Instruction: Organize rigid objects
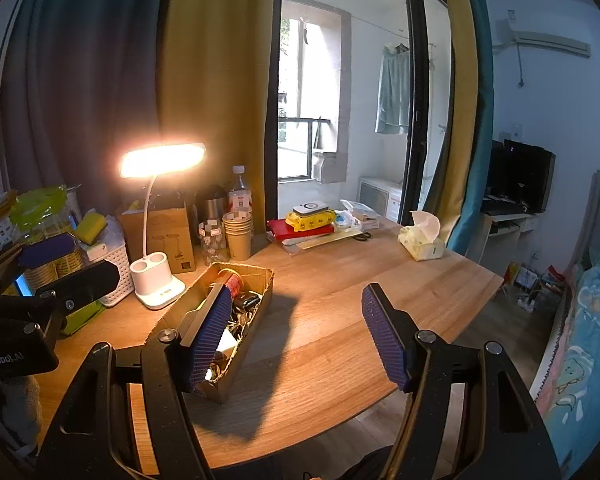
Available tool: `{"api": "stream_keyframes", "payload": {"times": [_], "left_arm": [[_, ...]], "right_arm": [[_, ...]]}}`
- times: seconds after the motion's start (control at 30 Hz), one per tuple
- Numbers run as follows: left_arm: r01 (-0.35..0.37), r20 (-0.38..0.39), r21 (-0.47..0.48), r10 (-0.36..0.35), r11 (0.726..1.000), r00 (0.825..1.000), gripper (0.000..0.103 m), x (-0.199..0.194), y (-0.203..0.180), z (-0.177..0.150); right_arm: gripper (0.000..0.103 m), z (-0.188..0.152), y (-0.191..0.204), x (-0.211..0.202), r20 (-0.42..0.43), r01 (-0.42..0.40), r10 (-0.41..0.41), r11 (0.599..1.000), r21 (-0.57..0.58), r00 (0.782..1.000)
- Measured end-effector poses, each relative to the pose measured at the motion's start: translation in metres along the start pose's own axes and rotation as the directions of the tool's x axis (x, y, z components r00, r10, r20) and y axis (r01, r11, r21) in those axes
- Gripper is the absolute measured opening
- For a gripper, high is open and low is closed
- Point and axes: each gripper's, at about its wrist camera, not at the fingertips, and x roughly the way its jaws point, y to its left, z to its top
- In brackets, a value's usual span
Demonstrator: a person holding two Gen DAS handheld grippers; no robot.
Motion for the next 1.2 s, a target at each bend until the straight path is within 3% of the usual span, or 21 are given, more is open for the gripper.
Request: {"api": "stream_keyframes", "payload": {"times": [1.2], "left_arm": [[0.011, 0.002, 0.004, -0.011, 1.000, 1.000, 0.093, -0.0023, -0.0029, 0.0020]], "right_arm": [[0.071, -0.0019, 0.0003, 0.0002, -0.005, -0.001, 0.001, 1.000, 0.000, 1.000]]}}
